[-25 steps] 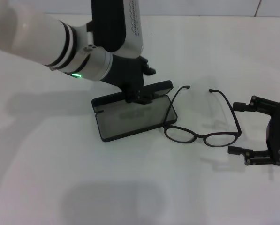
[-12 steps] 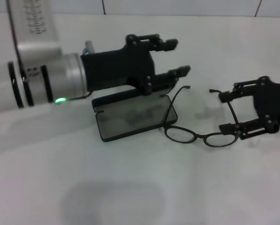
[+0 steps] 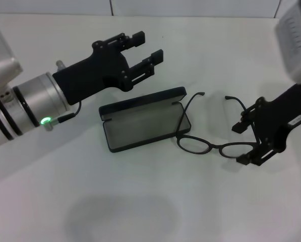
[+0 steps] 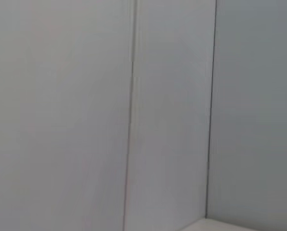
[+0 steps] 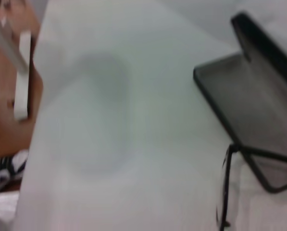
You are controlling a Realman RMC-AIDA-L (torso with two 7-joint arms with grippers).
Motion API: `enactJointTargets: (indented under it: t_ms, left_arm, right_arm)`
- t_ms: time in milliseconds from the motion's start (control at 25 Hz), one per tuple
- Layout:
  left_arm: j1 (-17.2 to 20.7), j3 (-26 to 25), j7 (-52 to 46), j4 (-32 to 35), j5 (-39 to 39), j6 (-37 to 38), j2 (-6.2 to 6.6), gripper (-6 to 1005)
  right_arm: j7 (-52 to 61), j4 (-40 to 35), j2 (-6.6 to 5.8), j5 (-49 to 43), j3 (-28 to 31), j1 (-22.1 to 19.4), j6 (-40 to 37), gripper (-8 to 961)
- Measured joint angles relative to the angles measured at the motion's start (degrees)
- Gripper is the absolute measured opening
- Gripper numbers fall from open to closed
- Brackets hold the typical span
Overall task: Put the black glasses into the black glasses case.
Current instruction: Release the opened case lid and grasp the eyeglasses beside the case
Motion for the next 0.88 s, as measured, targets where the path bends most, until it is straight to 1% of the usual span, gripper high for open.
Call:
enactJointTargets:
  t_ms: [160,280,360,400,520,680,880]
  left_arm:
    - [0.3,-0.1,3.3,-3.1,-2.0,3.0,-0.01,583]
    - [0.3,0.0,6.3,-5.9,-4.2,4.6,-0.01,583]
    - [0.2,-0.3,7.5,-7.7,-4.8,5.6,-0.01,582]
    - [0.1,-0.3,8.1,-8.3,-4.9,6.1,-0.01,582]
    - [0.4,-0.4,9.6,-8.9,-5.0,6.8,-0.03,582]
    - [0.5,-0.4,10.1,-9.4,-5.0,7.4,-0.03,581]
    - [0.6,-0.2,10.6,-9.5,-5.0,7.5,0.00,581]
  right_arm:
    - [2.3,1.3,0.13,-1.4,-6.5,1.9,3.7,735]
    - [4.1,1.6,0.21,-1.9,-12.5,2.8,6.7,678]
    - [5.4,2.2,0.28,-2.3,-15.5,3.6,8.4,640]
    - [5.9,2.6,0.36,-2.5,-16.6,4.0,9.3,621]
    - [6.8,3.8,0.61,-2.5,-19.8,4.8,12.1,612]
    - [8.3,4.1,0.63,-2.5,-24.0,5.1,16.1,601]
    - [9.2,4.3,0.63,-1.8,-26.0,5.4,18.0,578]
